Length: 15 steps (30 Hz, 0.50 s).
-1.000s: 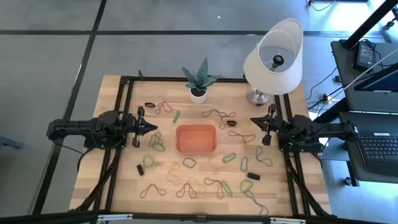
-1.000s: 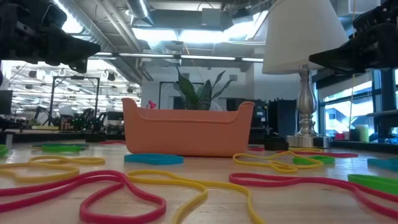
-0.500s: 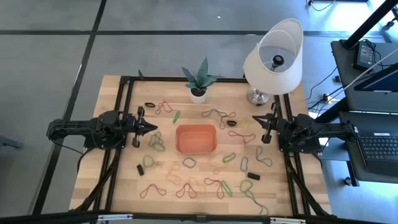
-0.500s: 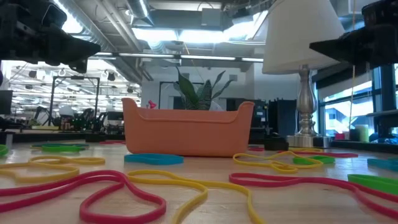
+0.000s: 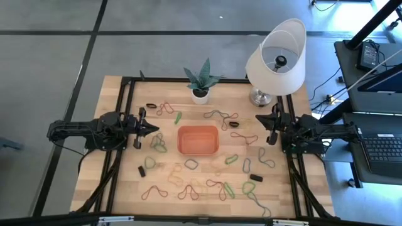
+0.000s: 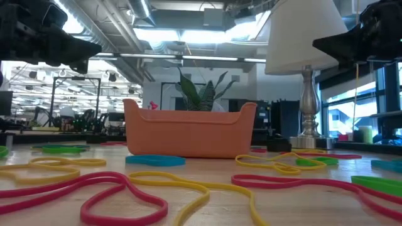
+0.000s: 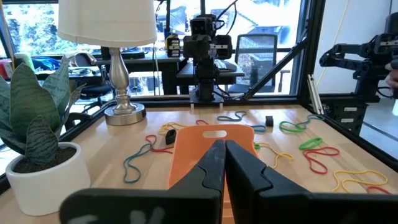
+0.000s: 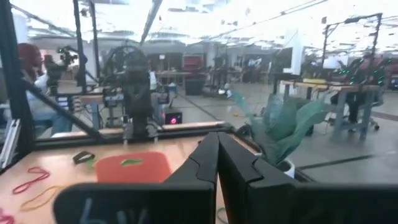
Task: Pick and place rubber bands into bin
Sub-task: Put the black rubber band into the orange bin
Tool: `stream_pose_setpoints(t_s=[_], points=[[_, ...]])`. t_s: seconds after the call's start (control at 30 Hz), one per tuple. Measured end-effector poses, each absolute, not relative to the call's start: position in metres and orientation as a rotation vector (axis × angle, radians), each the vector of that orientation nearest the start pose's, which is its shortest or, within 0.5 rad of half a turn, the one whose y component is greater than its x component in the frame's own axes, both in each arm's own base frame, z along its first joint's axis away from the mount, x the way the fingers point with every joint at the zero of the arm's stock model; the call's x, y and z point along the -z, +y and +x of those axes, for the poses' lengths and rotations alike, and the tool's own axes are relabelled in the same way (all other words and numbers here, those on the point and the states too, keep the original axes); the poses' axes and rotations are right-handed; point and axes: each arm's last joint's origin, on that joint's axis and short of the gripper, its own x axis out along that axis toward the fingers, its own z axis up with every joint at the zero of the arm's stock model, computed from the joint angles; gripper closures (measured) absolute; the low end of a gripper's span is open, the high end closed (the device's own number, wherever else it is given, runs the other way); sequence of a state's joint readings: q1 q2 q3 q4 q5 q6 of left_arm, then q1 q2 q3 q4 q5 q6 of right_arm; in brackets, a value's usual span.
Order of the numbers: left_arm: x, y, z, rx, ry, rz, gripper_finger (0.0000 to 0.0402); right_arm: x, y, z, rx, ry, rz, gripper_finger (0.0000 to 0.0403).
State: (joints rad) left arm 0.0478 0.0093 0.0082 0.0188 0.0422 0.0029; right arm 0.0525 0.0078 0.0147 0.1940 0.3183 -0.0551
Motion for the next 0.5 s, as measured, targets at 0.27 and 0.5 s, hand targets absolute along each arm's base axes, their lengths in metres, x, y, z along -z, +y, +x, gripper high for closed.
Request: stream_pose_setpoints(t_s=[0.27,0.5], points=[[-0.1674,0.0035,0.0977,-0.006,-0.018,0.004,0.0395,-0.1896,-0.0044,0.0936,0.275,-0.225,-0.016,0.0391],[-0.1674,0.0034,0.0977,-0.005,-0.017,0.004,0.0393,-0.1896,-0.0028,0.0940,0.216,-0.232,0.028,0.0399]])
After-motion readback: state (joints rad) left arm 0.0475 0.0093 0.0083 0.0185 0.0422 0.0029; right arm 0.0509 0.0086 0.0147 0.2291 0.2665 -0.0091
